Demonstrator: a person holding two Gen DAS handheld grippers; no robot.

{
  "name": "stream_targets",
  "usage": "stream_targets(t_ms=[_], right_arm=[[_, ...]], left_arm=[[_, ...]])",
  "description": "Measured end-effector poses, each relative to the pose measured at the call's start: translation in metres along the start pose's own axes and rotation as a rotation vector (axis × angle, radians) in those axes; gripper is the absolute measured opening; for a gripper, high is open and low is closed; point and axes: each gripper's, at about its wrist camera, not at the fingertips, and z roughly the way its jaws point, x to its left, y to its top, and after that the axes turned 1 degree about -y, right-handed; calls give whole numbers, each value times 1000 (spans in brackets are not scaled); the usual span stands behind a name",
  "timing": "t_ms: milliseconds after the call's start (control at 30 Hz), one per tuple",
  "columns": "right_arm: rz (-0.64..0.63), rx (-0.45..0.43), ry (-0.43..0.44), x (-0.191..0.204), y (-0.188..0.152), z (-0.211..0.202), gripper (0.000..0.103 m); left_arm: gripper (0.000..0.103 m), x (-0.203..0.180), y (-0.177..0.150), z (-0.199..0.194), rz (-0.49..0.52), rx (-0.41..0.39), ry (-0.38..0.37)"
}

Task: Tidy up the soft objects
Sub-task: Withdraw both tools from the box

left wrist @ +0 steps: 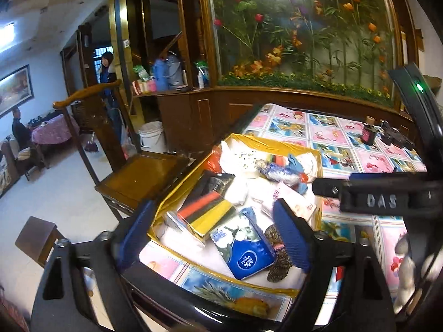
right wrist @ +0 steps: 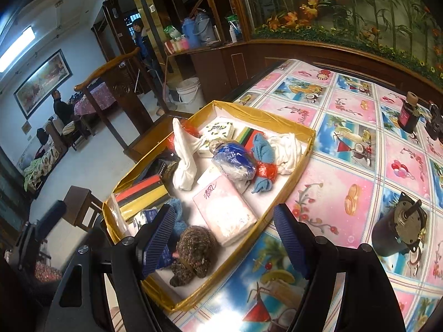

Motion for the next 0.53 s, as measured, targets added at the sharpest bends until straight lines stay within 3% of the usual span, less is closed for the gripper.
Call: stream_targets(t_ms=[100,433,533], right_arm=[[9,-11,3,-5,-8,-8,74],[-6,-29,-36,-21,-42,-34,75],[-16,-26,-42,-24,-52,-41,75]], left_arm=[[103,-4,4,1,20,15,-35],[103,9,7,-7,-123,10,-137],[103,2,6,-12,-110,-26,-94]])
